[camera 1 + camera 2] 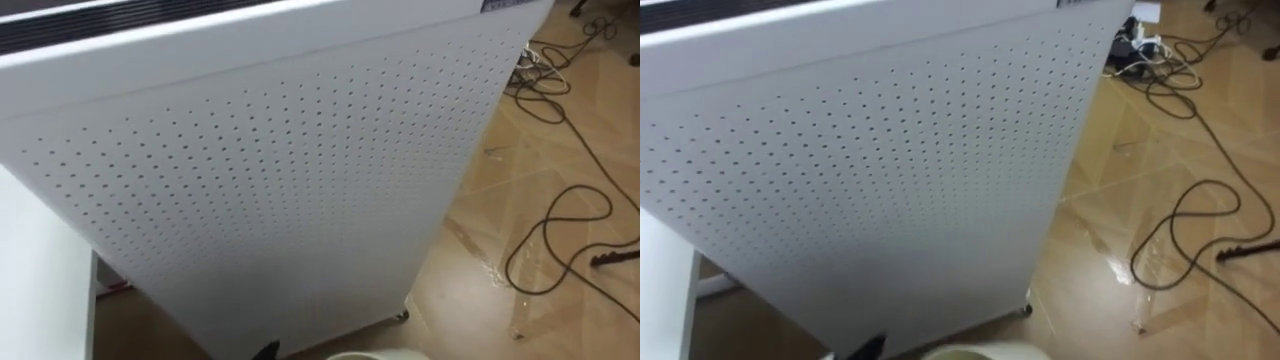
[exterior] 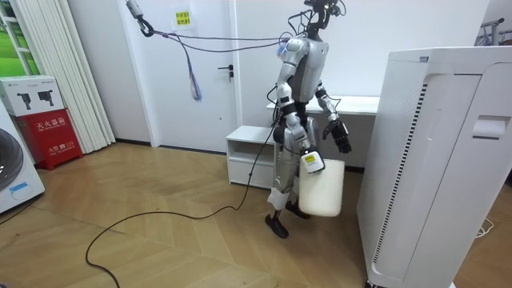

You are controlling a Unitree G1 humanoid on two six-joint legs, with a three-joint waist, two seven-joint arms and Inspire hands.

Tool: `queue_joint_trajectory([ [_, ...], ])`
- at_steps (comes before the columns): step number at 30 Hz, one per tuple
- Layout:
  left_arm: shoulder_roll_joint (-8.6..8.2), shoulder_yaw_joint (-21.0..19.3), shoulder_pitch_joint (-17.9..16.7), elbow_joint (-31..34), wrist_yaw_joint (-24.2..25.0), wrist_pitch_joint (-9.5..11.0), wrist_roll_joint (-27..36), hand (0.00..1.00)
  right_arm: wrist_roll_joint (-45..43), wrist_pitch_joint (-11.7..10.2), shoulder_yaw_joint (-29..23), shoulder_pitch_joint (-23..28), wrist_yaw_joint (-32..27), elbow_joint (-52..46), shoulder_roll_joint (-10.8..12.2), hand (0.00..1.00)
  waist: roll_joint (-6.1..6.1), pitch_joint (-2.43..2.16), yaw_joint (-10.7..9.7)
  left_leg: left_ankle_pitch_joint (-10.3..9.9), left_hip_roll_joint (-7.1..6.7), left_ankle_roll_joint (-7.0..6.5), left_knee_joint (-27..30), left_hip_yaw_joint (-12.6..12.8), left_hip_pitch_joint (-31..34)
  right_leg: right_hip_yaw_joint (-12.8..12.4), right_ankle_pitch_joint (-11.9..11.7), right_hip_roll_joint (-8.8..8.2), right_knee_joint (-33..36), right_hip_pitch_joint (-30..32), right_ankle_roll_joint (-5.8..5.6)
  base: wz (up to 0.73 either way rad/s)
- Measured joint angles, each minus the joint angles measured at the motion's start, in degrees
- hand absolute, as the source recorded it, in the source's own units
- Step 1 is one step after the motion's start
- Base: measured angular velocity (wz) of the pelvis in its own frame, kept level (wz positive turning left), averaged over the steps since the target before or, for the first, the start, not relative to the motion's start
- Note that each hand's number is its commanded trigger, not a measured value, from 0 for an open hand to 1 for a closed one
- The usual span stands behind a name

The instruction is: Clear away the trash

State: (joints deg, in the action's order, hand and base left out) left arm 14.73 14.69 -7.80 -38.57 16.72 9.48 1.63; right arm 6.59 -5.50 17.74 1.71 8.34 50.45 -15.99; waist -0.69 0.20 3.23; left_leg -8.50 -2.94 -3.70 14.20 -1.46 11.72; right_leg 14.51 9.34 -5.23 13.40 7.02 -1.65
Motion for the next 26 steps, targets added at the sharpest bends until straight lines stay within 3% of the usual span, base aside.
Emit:
queue_joint_trajectory([
  [3,-1.73,-0.48,-0.60,-4.42,-0.91,0.37,0.13,0.00,0.31,0.04,-1.40,1.59,-0.87,3.28,0.18,1.00,-0.26,-0.32,0.07,0.05,0.20,0.11,-1.71,0.74,-3.27,-0.37,0.00,0.17,-0.99,-2.61,0.00,-0.14],
  [4,-1.83,-0.61,-0.63,-5.53,-1.12,0.43,0.50,0.00,0.84,0.08,-1.94,1.77,-0.99,3.99,0.21,1.00,-0.49,-0.21,-0.09,0.05,0.26,0.15,-1.97,0.85,-3.79,-0.39,0.00,0.21,-1.13,-3.04,0.00,-0.11],
  [9,-2.43,-1.59,-0.54,-11.78,-3.62,1.18,4.63,0.00,6.52,-0.07,-5.41,4.13,-1.56,7.26,0.54,1.00,-1.03,-0.58,-0.70,0.02,0.49,0.43,-4.15,1.90,-8.34,-1.98,0.00,0.71,-2.87,-6.69,0.01,-0.14],
  [19,-3.59,-7.22,-0.80,-20.06,-6.65,1.91,14.27,0.00,10.70,-0.79,-11.33,6.19,-2.68,13.56,3.56,1.00,-0.92,-0.42,-1.52,-0.87,1.42,1.35,-5.87,4.54,-13.15,-4.66,-0.04,2.08,-3.92,-9.88,0.07,-0.17],
  [22,-5.08,-10.77,-1.22,-22.43,-7.21,1.46,14.49,0.00,11.26,-0.70,-15.56,6.37,-2.51,16.16,4.80,1.00,-0.84,-0.29,-1.58,-1.43,2.06,1.47,-5.97,5.02,-14.00,-5.15,-0.05,2.42,-4.65,-10.94,0.10,-0.13],
  [26,-6.55,-13.66,-1.36,-25.99,-7.14,-1.32,15.19,0.00,12.18,0.32,-17.70,7.37,-2.49,16.75,5.19,1.00,-0.67,-0.30,-1.62,-2.04,2.20,1.60,-5.89,5.67,-14.45,-5.83,-0.05,2.74,-4.79,-11.25,0.11,-0.09],
])
